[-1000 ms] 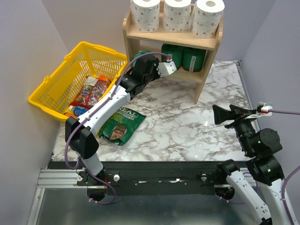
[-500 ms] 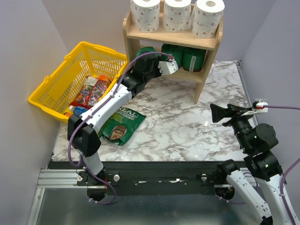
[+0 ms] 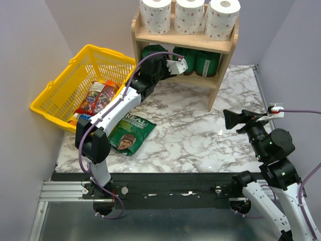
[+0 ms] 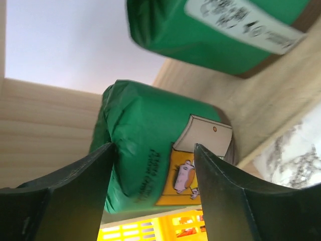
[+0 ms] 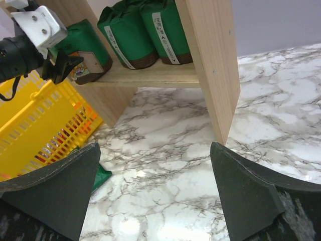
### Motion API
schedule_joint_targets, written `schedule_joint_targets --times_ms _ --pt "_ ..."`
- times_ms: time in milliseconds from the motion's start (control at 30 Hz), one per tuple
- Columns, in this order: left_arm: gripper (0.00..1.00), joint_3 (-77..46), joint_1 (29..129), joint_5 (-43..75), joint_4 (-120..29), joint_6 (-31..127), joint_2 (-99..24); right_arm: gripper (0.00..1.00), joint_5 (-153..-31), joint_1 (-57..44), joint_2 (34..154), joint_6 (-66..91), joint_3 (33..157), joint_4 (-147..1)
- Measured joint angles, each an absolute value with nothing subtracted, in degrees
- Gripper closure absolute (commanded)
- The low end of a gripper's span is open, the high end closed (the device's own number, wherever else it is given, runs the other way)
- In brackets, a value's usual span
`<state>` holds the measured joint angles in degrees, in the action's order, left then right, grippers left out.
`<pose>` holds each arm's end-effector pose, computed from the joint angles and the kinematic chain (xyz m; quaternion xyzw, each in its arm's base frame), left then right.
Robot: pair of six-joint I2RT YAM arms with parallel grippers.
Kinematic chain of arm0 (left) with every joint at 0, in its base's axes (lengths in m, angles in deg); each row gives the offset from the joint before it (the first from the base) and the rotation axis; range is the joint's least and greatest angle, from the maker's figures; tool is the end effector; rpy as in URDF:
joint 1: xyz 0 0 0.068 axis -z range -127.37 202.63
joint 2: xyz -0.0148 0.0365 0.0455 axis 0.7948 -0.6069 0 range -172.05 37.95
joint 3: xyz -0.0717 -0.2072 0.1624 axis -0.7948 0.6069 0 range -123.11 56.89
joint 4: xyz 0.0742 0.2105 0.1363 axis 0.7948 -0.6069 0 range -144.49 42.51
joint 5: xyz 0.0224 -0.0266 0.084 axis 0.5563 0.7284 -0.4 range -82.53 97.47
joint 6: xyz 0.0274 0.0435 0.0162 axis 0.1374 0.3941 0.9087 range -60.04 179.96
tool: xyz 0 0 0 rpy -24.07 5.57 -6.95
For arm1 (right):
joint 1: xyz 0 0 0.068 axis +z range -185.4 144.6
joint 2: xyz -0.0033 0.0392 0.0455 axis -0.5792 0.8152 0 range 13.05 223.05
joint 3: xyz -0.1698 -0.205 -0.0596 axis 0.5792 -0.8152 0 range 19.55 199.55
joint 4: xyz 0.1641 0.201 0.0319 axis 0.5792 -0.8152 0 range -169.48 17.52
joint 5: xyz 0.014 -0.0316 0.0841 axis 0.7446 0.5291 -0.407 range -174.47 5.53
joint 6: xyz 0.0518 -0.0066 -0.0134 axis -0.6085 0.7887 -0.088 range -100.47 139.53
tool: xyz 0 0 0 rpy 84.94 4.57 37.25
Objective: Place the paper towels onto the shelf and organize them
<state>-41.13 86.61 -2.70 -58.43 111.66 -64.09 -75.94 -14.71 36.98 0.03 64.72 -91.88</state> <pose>0.3594 -0.2346 0.3863 0.4976 0.6160 0.1629 0.5885 0.0902 0.0284 0.3688 0.0463 0.6942 0.1975 0.6906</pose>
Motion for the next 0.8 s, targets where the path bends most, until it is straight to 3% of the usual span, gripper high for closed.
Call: schedule_joint_targets --times_ms 300,367,567,600,800 --pt "0.26 -40.4 86.5 -2.7 -57.3 105.5 -61.1 0.01 -76.0 -14.7 36.9 -0.2 64.7 -91.8" --pt "0.31 -38.8 86.5 -2.3 -57.2 102.7 -58.3 0.01 -76.0 -14.7 36.7 -0.3 64.7 -91.8" --pt "0.52 -31.6 86.5 -1.9 -55.8 89.6 -48.4 0.01 -76.9 -14.7 35.5 -0.7 64.7 -91.9" --pt "0.63 -29.9 86.5 -1.9 -55.2 87.4 -47.0 0.01 -77.1 -14.7 35.3 -1.0 64.7 -91.9" --pt "0.95 -23.4 85.0 -0.5 -54.3 70.6 -42.0 0.01 -78.5 -14.7 34.4 -2.1 64.7 -91.9"
